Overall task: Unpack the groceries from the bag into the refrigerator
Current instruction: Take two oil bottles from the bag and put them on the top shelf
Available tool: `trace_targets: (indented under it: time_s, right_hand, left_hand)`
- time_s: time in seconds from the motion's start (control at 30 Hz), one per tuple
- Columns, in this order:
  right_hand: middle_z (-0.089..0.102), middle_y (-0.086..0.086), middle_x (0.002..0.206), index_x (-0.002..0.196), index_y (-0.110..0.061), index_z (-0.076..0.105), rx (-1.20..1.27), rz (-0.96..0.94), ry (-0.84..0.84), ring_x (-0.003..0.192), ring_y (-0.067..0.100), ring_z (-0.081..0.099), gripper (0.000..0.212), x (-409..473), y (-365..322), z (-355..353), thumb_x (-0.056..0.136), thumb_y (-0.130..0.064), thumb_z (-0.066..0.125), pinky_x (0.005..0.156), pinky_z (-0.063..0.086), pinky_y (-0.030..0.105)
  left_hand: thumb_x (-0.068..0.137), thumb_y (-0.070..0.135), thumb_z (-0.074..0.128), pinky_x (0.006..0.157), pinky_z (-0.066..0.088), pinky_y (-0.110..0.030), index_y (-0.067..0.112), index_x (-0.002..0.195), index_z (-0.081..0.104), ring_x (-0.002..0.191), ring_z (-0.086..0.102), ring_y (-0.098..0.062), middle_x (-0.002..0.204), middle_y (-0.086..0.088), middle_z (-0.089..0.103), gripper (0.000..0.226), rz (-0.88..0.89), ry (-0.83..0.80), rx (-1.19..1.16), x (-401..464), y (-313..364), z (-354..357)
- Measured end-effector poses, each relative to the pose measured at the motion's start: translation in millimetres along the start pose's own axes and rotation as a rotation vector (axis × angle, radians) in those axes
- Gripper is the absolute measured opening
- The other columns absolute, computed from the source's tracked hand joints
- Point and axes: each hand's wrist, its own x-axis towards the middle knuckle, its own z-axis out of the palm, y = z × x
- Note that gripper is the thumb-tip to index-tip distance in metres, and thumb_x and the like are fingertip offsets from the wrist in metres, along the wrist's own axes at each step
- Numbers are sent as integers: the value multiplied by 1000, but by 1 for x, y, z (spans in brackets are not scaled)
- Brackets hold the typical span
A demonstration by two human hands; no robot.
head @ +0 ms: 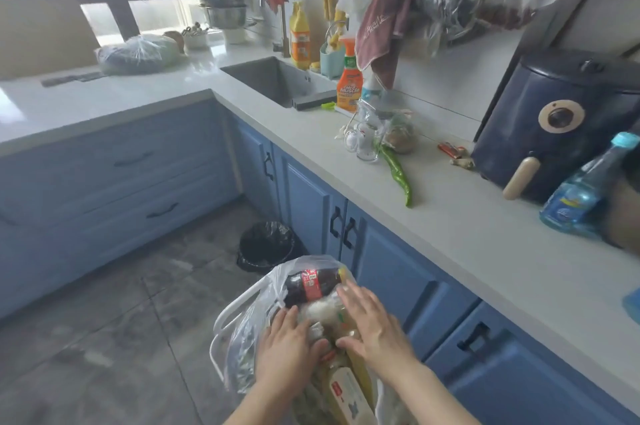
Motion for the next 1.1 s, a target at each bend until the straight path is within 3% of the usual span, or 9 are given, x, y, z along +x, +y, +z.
trace_targets:
  time_s: [0.27,0.5,0.63,0.73,0.8,0.87,0.93,1.03,1.1]
  right_hand:
    - [-12,-11,159,150,-33,15,-64,-14,13,147,15,-8,72,21,2,-2,90,-51,52,118,10,52]
    - [-13,-20,156,149,-36,14,-59,-90,73,146,10,-12,75,-12,17,-11,85,-58,46,118,-1,46]
    - [-6,-17,155,148,-33,20,-57,-113,71,145,8,-12,74,-28,19,-22,82,-62,39,119,-5,41]
    - [1,-19,154,143,-36,20,6,-149,103,144,3,-7,72,-48,22,-25,81,-68,36,120,-2,36]
    - [13,-21,152,135,-40,23,103,-143,145,143,1,7,65,-62,22,-28,79,-71,36,118,2,31]
    - [24,-21,147,129,-41,25,173,-124,172,135,0,25,56,-73,21,-33,83,-61,50,116,16,29]
    - [23,-23,145,134,-43,23,228,-97,164,129,-4,33,65,-79,20,-33,84,-43,65,113,26,25]
    - [25,-31,138,142,-51,17,368,4,157,129,-9,31,83,-85,18,-24,83,-29,72,111,26,20]
    - [31,-35,130,130,-66,17,430,52,201,125,-14,31,85,-88,15,-16,82,-26,74,106,26,18]
  left_hand:
    - [91,60,37,117,11,-42,44,136,41,146,9,-17,158,7,18,49,-28,-14,-42,0,4,-1]
    - [94,56,39,113,14,-34,43,137,42,137,27,-4,140,24,45,45,60,-40,-165,-19,9,-11]
    - [92,54,46,109,15,-24,41,135,45,133,30,1,137,24,46,45,117,46,-195,-35,19,-19]
    - [88,50,56,106,21,-18,40,133,48,116,39,11,131,22,51,46,122,89,-288,-49,24,-22]
    - [84,47,64,110,28,-25,41,132,46,94,31,27,123,21,57,51,114,93,-374,-57,26,-18]
    - [79,46,69,110,30,-30,45,133,38,92,24,33,121,25,54,62,98,100,-439,-62,28,-9]
    - [67,55,69,111,27,-28,43,132,36,99,24,34,121,27,49,74,79,151,-518,-66,31,2]
    - [46,69,48,112,15,-21,31,134,44,107,26,27,125,21,50,95,24,167,-610,-67,37,18]
    - [44,72,42,106,-2,-7,39,130,43,123,29,15,127,27,47,92,-27,93,-589,-68,39,26]
